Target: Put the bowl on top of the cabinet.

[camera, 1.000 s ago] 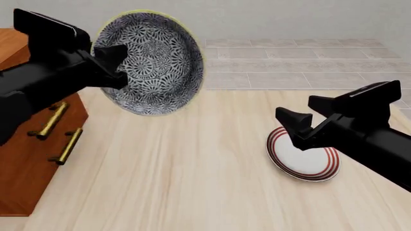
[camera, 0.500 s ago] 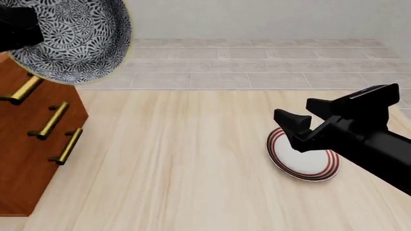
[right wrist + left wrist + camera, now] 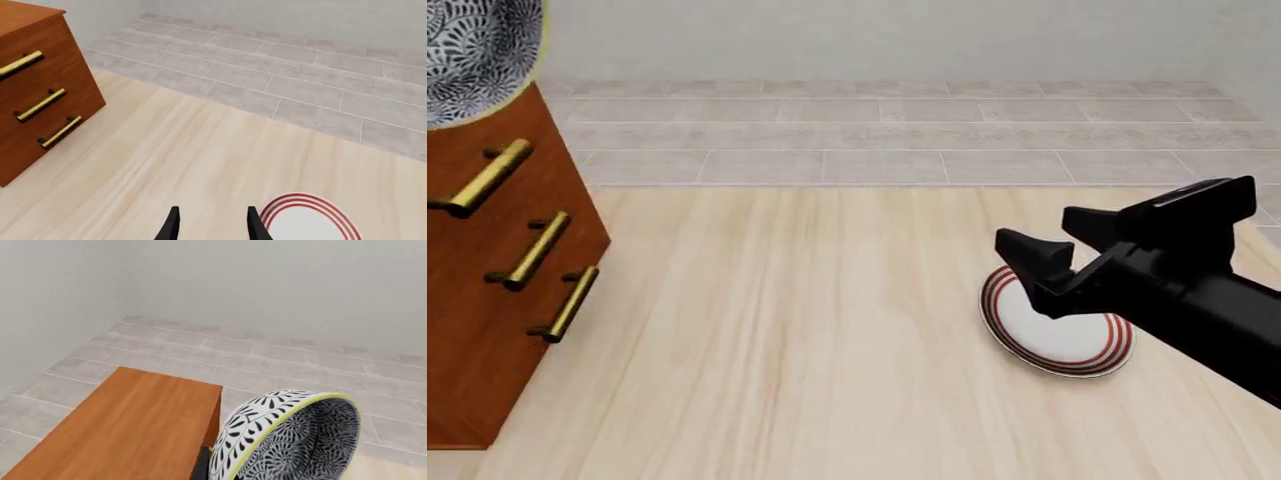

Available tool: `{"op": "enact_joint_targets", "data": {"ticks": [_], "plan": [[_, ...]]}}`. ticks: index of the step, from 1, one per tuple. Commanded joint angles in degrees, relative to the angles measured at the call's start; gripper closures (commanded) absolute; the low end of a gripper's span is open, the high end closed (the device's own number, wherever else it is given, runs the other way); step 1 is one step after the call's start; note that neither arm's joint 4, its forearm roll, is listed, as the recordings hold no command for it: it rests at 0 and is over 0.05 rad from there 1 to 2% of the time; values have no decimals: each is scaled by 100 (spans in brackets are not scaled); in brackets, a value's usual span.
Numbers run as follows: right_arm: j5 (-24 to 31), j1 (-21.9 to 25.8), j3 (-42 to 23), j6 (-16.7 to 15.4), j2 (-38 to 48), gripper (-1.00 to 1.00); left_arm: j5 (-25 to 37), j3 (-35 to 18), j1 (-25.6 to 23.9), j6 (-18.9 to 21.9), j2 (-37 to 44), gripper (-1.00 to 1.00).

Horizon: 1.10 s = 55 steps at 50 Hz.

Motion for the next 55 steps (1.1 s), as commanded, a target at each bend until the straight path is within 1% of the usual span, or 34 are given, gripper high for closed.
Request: {"op": "enact_joint_targets", "data": {"ticks": [1,3,4,5,7,8,14,15,17,18,19,22,24,25,30,35,36,38,39,41,48,50,55], "plan": [[4,0,6,29,0,-100,202,-572,344,-908,555,100],[1,-4,8,29,3,-100,171,-480,276,-1248,667,100],[1,-6,9,33,0,-100,171,-480,276,-1248,667,100],[-2,-7,11,37,-2,-100,73,-346,374,-1499,735,100],[-3,-10,10,37,4,-100,42,-312,448,-1526,755,100],[-2,-10,7,35,9,-100,-11,-266,571,-1610,775,100],[-14,5,19,33,35,-100,-255,-56,865,-2054,946,100],[-15,5,19,33,35,-100,-256,-56,865,-2054,946,100],[-14,-8,15,47,36,-100,-381,46,1057,-2231,1024,100],[-14,-8,15,47,36,-100,-382,47,1057,-2231,1024,100],[-15,-13,16,48,35,-100,-439,105,1111,-2343,1055,100],[-25,-12,27,50,41,-100,-548,155,1360,-2349,1064,100],[-25,-8,30,56,37,-100,-568,175,1368,-2403,1091,100],[-30,-12,32,52,43,-100,-611,193,1483,-2435,1129,100],[-32,-11,33,60,41,-100,-702,269,1478,-2503,1214,100],[-33,-14,35,67,46,-100,-889,439,1656,-2634,1317,100],[-34,-13,36,71,48,-100,-818,356,1705,-2661,1374,100],[-36,-15,37,69,51,-100,-837,392,1662,-2733,1413,100],[-40,-15,40,67,54,-100,-952,532,1624,-2809,1438,100],[-48,-13,46,71,63,-100,-999,560,1657,-2773,1461,100],[-51,-17,55,94,47,-100,-1130,693,1767,-2924,1512,100],[-50,-9,58,109,41,-100,-1201,791,1779,-3049,1545,100],[-41,-3,53,112,40,-100,-1342,950,1735,-3204,1648,100]]}}
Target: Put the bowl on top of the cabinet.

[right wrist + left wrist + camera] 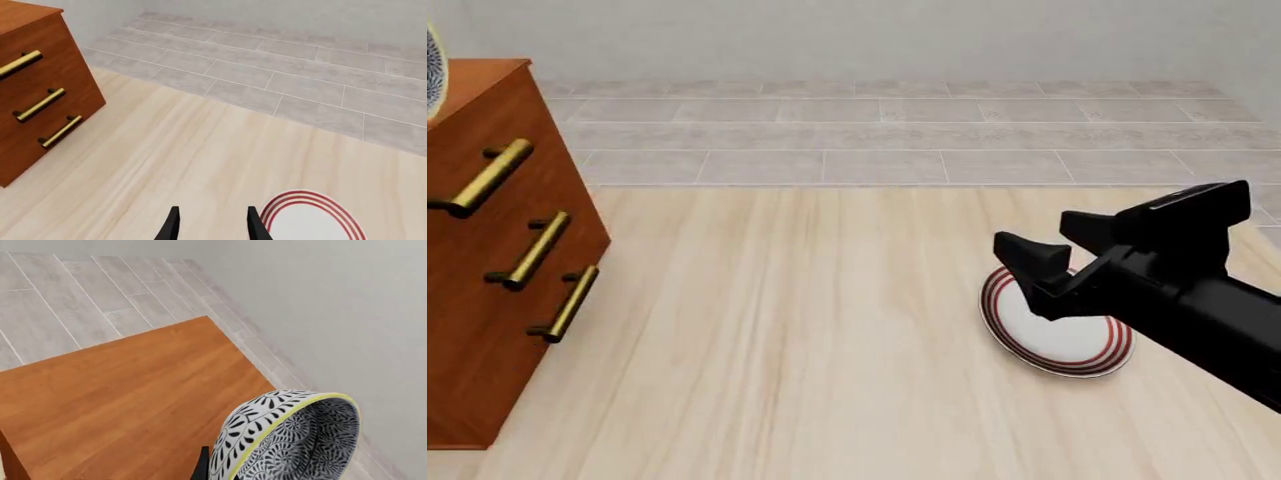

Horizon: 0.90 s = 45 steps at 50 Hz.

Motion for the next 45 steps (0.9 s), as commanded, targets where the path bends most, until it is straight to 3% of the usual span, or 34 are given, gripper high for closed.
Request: {"op": "enact_joint_targets", "data": {"ticks": [1,30,31,45], "plan": [[2,0,-1,35,-1,-100,-308,132,-46,-220,513,100],[-10,6,27,53,-13,-100,-624,512,80,-598,697,100],[-12,7,30,54,-14,-100,-630,521,93,-602,702,-100],[-2,13,37,59,-37,-100,-602,547,181,-677,594,-100]]}}
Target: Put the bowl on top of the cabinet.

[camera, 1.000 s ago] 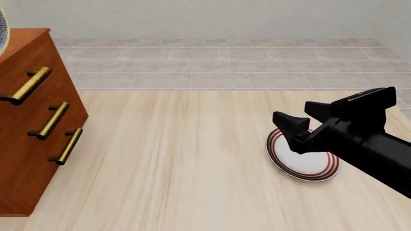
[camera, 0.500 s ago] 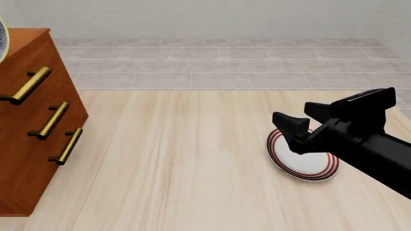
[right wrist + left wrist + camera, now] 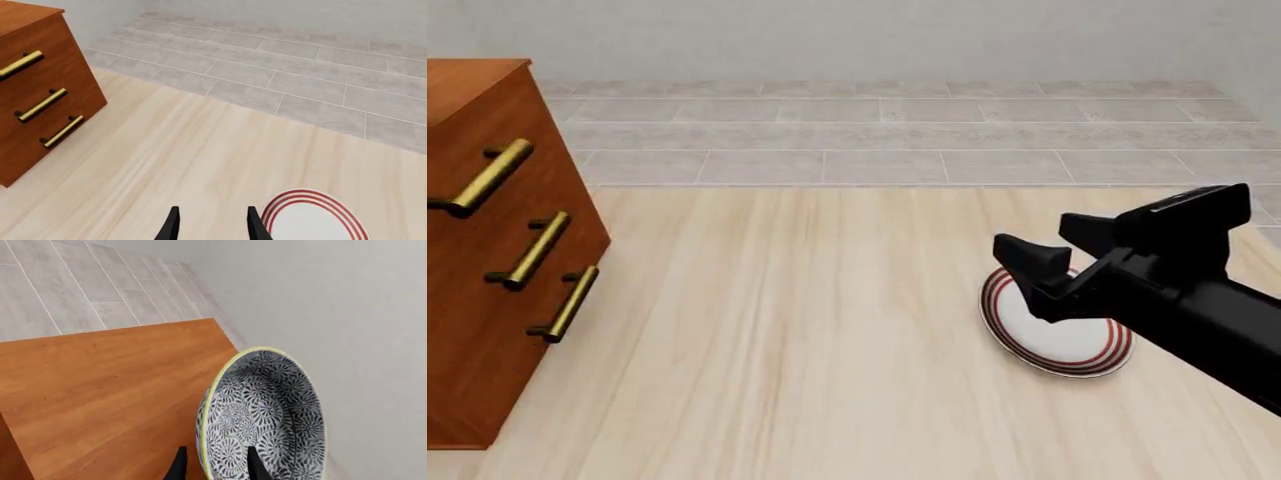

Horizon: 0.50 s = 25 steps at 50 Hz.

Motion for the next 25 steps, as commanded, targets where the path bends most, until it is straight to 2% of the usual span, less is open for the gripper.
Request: {"op": "enact_joint_targets", "data": {"ticks": [1,11,25], "plan": [[2,-10,1,12,-7,-100,155,76,48,-186,501,-100],[-5,8,13,12,-9,-100,381,-104,207,-68,161,-100],[-23,12,33,8,-10,-100,881,-517,94,98,-539,-100]]}}
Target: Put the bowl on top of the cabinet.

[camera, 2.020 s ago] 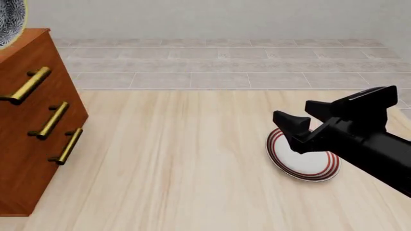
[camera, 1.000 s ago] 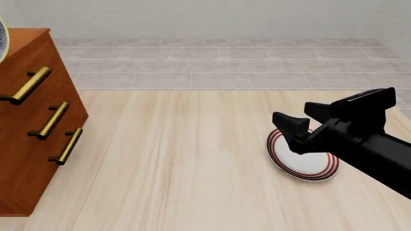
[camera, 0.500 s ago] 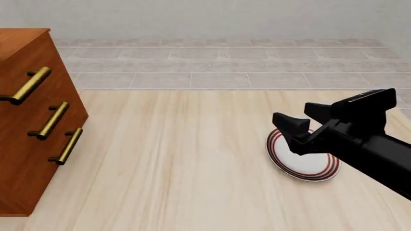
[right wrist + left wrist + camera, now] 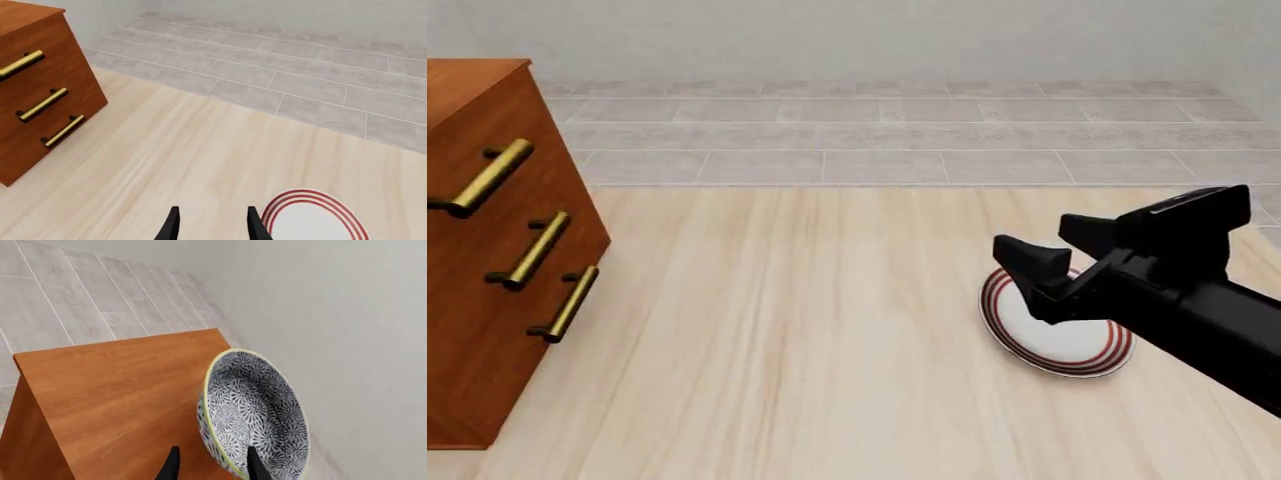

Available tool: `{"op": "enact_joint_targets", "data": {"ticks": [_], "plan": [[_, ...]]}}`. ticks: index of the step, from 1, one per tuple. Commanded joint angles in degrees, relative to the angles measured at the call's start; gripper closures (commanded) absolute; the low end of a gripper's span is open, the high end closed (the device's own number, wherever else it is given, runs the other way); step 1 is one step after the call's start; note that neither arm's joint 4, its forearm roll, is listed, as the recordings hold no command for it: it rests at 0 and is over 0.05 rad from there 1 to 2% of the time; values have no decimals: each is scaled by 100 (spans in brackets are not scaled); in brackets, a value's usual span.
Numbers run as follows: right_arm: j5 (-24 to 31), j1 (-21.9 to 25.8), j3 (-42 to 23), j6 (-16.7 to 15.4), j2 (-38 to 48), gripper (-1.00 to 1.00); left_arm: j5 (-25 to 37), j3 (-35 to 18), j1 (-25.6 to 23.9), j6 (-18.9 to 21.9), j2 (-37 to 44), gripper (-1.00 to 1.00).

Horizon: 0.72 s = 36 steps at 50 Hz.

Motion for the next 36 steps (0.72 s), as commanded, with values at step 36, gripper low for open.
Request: {"op": "enact_joint_targets", "data": {"ticks": [36], "plan": [[-42,-50,180,-94,-129,-100,1402,-869,-1338,306,-1366,-100]]}}
